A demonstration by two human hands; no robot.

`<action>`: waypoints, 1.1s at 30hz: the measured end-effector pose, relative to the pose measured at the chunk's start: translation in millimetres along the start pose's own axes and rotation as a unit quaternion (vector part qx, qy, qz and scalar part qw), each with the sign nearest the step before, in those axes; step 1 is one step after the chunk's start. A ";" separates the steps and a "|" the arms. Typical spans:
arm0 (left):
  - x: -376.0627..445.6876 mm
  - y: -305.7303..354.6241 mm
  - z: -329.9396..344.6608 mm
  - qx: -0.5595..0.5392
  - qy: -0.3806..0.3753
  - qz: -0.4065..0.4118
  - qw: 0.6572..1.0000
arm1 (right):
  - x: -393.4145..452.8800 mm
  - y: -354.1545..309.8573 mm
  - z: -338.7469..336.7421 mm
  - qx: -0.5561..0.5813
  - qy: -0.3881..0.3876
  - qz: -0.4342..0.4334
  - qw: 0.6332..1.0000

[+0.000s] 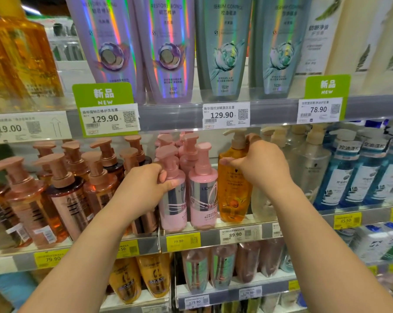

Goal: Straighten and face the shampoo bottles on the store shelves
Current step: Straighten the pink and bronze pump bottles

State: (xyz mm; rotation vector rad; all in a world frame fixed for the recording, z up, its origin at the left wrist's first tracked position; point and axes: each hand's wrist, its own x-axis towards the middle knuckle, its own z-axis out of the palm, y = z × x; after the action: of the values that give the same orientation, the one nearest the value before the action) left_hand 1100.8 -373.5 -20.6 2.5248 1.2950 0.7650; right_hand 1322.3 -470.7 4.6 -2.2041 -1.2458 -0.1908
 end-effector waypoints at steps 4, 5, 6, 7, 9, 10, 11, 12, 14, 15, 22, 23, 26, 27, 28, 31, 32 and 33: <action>-1.6 2.0 -0.8 0.001 -0.002 -0.006 1.000 | 9.0 1.4 -15.8 0.020 -0.075 -0.014 0.997; -2.2 2.3 -0.8 -0.001 -0.003 -0.008 1.000 | 11.4 2.3 -20.1 0.028 -0.095 -0.021 0.995; -2.7 2.6 -0.6 -0.001 -0.004 -0.010 1.000 | 12.2 2.7 -25.0 0.038 -0.114 -0.027 0.992; -3.0 3.1 -0.3 0.000 -0.004 -0.012 1.000 | 12.3 2.6 -29.0 0.048 -0.130 -0.031 0.990; -3.4 4.6 0.8 0.002 -0.002 -0.016 1.000 | 11.6 3.2 -32.3 0.054 -0.147 -0.038 0.987; -3.8 5.6 1.5 0.001 -0.001 -0.020 1.000 | 11.6 4.0 -31.5 0.048 -0.146 -0.039 0.987; -4.3 6.4 2.4 -0.002 0.000 -0.024 1.000 | 11.0 4.9 -29.9 0.039 -0.139 -0.039 0.989; -5.1 7.2 3.2 -0.005 0.002 -0.028 1.000 | 9.3 6.2 -27.9 0.028 -0.130 -0.040 0.990; -6.7 8.1 5.4 -0.011 0.008 -0.035 0.999 | 4.6 11.9 -21.7 0.023 -0.106 -0.046 0.993; -7.4 8.8 6.7 -0.013 0.014 -0.038 0.999 | 1.2 14.6 -18.4 0.032 -0.089 -0.050 0.994; -15.5 17.2 12.7 0.011 0.076 -0.062 0.995 | -35.4 31.1 11.1 0.094 0.156 -0.045 0.982; -16.9 16.8 13.8 0.016 0.087 -0.065 0.994 | -39.7 34.3 14.7 0.117 0.192 -0.061 0.972; -23.7 16.8 17.9 0.022 0.116 -0.078 0.990 | -52.3 37.7 27.0 0.152 0.214 -0.123 0.957; -26.3 17.4 19.4 0.025 0.122 -0.080 0.989 | -55.9 37.4 32.0 0.156 0.206 -0.140 0.956; -29.1 18.4 21.0 0.027 0.131 -0.081 0.988 | -58.6 36.7 36.2 0.164 0.194 -0.155 0.955; -37.5 21.3 24.4 0.013 0.169 -0.084 0.982 | -60.8 36.4 46.4 0.189 0.145 -0.187 0.953; -40.6 21.7 24.7 0.010 0.179 -0.086 0.980 | -61.0 35.7 49.4 0.192 0.127 -0.196 0.953; -43.5 21.1 24.7 0.010 0.186 -0.088 0.979 | -61.5 34.9 52.6 0.196 0.113 -0.206 0.952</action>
State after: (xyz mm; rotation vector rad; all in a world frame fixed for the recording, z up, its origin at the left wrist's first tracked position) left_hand 1107.6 -419.6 -48.5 2.3103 1.6188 1.2285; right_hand 1308.6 -499.9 -77.4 -1.5278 -1.4554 -0.3194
